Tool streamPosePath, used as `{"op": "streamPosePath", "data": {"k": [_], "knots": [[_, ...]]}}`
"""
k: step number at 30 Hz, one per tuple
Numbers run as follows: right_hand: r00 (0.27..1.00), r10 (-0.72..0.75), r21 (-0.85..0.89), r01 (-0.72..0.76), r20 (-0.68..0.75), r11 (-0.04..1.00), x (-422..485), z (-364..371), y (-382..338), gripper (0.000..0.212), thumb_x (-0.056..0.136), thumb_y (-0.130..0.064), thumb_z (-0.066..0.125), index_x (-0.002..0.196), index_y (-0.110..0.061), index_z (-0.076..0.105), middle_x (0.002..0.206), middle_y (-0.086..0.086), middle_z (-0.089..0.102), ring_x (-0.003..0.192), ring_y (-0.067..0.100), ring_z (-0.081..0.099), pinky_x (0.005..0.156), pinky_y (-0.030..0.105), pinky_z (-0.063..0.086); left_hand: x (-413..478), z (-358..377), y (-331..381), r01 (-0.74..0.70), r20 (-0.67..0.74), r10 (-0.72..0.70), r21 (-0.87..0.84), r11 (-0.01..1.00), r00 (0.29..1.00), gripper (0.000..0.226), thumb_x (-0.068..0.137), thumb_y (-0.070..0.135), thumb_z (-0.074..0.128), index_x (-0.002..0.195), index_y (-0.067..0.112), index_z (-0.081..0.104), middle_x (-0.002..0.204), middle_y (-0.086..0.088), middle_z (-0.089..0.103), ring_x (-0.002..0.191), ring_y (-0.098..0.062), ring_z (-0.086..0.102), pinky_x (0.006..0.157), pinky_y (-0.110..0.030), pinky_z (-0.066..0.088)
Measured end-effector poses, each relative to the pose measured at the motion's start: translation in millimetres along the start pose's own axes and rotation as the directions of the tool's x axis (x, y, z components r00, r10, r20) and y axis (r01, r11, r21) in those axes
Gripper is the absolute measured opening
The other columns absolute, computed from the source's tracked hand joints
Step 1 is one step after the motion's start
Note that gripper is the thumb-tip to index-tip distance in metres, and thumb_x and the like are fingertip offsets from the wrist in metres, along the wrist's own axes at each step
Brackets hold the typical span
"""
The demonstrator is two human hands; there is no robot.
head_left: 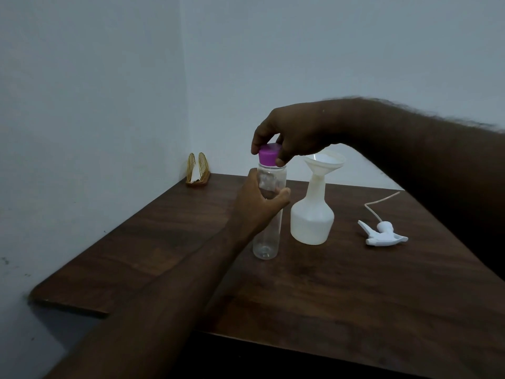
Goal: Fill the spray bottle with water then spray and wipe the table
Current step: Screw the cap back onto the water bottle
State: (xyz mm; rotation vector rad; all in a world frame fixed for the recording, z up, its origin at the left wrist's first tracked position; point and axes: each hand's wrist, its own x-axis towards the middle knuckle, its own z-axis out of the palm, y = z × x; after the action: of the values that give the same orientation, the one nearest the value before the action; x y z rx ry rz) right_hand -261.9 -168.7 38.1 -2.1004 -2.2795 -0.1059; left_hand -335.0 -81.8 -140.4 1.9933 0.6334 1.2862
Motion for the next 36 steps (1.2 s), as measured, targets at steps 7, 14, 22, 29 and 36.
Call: {"op": "streamPosePath", "data": {"k": [7, 14, 22, 29, 36], "knots": [[0.999, 0.037, 0.04, -0.038, 0.029, 0.998, 4.2, 1.7, -10.1, 0.031, 0.09, -0.029, 0.07, 0.119, -0.021, 0.06, 0.117, 0.0, 0.055, 0.066, 0.004, 0.054, 0.057, 0.02, 0.047, -1.6, 0.3, 3.2, 0.0, -0.016, 0.001, 0.05, 0.999, 1.0, 0.062, 0.086, 0.036, 0.07, 0.136, 0.016, 0.04, 0.117, 0.006, 0.053, 0.099, -0.009, 0.056, 0.074, -0.013, 0.045], [0.995, 0.074, 0.094, -0.08, 0.067, 0.992, 12.9, 3.7, -8.9, 0.042, 0.089, -0.011, 0.069, 0.128, -0.022, 0.057, 0.101, -0.003, 0.055, 0.079, 0.012, 0.056, 0.061, 0.021, 0.048, -0.6, -2.1, 3.3, -0.007, -0.018, 0.008, 0.023, 1.0, 1.0, 0.052, 0.083, 0.039, 0.071, 0.122, 0.018, 0.045, 0.106, 0.003, 0.056, 0.089, -0.011, 0.058, 0.07, -0.017, 0.049], [0.991, 0.021, 0.431, -0.077, 0.133, 0.899, 5.5, 6.6, 13.9, 0.047, 0.089, 0.012, 0.059, 0.129, -0.013, 0.057, 0.131, 0.009, 0.054, 0.102, 0.019, 0.058, 0.077, 0.023, 0.052, 0.7, 2.3, 1.5, -0.032, -0.014, 0.031, -0.014, 0.999, 0.999, 0.051, 0.075, 0.046, 0.065, 0.116, 0.021, 0.047, 0.098, 0.006, 0.059, 0.088, -0.008, 0.061, 0.072, -0.013, 0.051], [0.989, 0.145, 0.163, -0.145, 0.014, 0.976, 9.7, 9.6, 2.0, 0.047, 0.089, -0.033, 0.07, 0.126, -0.008, 0.055, 0.098, 0.006, 0.063, 0.067, 0.013, 0.064, 0.06, 0.022, 0.053, -0.3, 2.2, 4.2, 0.001, 0.001, -0.001, 0.024, 1.0, 1.0, 0.057, 0.085, 0.039, 0.07, 0.129, 0.018, 0.043, 0.11, 0.01, 0.053, 0.091, -0.007, 0.058, 0.071, -0.007, 0.044], [0.895, 0.177, -0.152, -0.258, -0.409, 0.954, 2.6, 13.8, 9.4, 0.077, 0.084, -0.081, 0.035, 0.058, -0.01, 0.049, 0.054, 0.003, 0.053, 0.051, 0.015, 0.051, 0.051, 0.025, 0.034, -2.8, 2.6, 3.7, -0.038, -0.025, 0.038, -0.003, 0.999, 0.999, 0.047, 0.084, 0.031, 0.072, 0.121, 0.02, 0.045, 0.107, 0.007, 0.058, 0.091, -0.004, 0.059, 0.073, -0.015, 0.049]]}}
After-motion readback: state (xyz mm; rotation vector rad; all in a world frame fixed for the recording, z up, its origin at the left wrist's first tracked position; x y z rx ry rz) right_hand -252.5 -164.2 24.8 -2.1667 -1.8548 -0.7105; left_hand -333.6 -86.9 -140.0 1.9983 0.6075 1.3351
